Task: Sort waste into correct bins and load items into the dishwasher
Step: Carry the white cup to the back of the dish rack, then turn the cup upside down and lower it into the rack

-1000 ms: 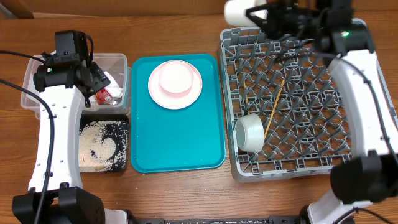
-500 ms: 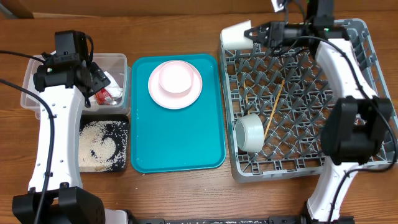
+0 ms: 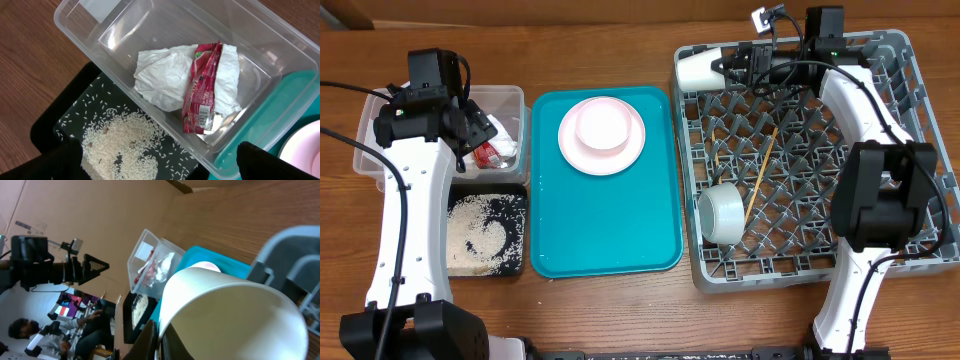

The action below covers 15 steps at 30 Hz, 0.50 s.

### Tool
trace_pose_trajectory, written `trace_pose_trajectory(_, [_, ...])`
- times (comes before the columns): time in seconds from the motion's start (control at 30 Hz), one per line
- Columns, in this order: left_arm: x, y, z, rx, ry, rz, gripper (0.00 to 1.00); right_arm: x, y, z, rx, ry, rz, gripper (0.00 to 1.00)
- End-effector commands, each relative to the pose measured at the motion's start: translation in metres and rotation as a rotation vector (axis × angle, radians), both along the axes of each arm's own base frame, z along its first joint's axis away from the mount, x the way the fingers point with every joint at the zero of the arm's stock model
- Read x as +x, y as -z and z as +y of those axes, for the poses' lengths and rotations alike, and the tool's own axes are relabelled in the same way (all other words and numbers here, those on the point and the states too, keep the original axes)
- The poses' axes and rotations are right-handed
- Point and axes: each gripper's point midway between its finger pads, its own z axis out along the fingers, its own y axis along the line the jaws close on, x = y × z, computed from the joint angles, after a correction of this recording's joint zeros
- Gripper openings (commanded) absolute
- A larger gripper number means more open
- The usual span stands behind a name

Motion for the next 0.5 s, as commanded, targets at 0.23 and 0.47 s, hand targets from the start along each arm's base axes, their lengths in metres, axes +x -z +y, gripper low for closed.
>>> trace_pose_trajectory(0.23, [0.003, -0.013, 0.000, -0.006, -0.012, -0.047, 1.00, 0.004, 0.023, -0.031, -0.001, 0.057, 0.059, 0.04])
trace_pose_trajectory(0.47, [0.003, -0.013, 0.000, -0.006, -0.012, -0.047, 1.00, -0.006, 0.023, -0.030, 0.058, 0.023, 0.084, 0.05])
